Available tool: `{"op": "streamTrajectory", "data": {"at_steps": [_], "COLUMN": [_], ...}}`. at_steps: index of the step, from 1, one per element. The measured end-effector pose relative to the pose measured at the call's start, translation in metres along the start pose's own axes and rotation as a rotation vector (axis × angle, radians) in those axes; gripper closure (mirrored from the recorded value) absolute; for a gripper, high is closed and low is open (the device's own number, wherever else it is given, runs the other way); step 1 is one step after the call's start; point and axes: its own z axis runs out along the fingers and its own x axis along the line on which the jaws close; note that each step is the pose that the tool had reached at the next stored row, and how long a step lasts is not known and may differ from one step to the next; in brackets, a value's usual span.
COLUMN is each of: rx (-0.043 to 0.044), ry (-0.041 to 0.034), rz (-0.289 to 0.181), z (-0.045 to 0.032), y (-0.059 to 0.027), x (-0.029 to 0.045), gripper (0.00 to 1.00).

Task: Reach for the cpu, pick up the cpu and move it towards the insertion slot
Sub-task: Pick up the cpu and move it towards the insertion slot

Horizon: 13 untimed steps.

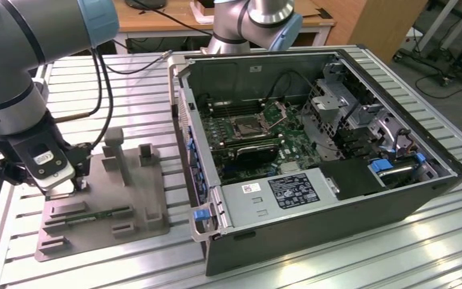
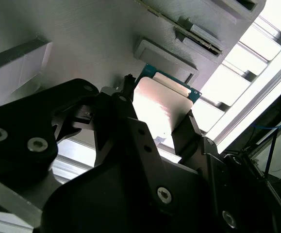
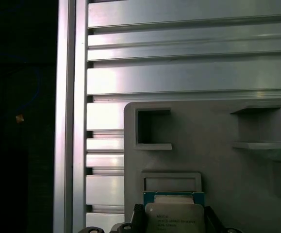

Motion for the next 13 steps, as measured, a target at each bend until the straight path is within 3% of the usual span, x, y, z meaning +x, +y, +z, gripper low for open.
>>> {"op": "streamTrajectory", "data": {"at_steps": [13], "rx": [0.0001], "ry": [0.0001], "rz": [0.000], "z": [-0.0035], "y": [0.0001], "x": [0.0000], "gripper": [0.45]}}
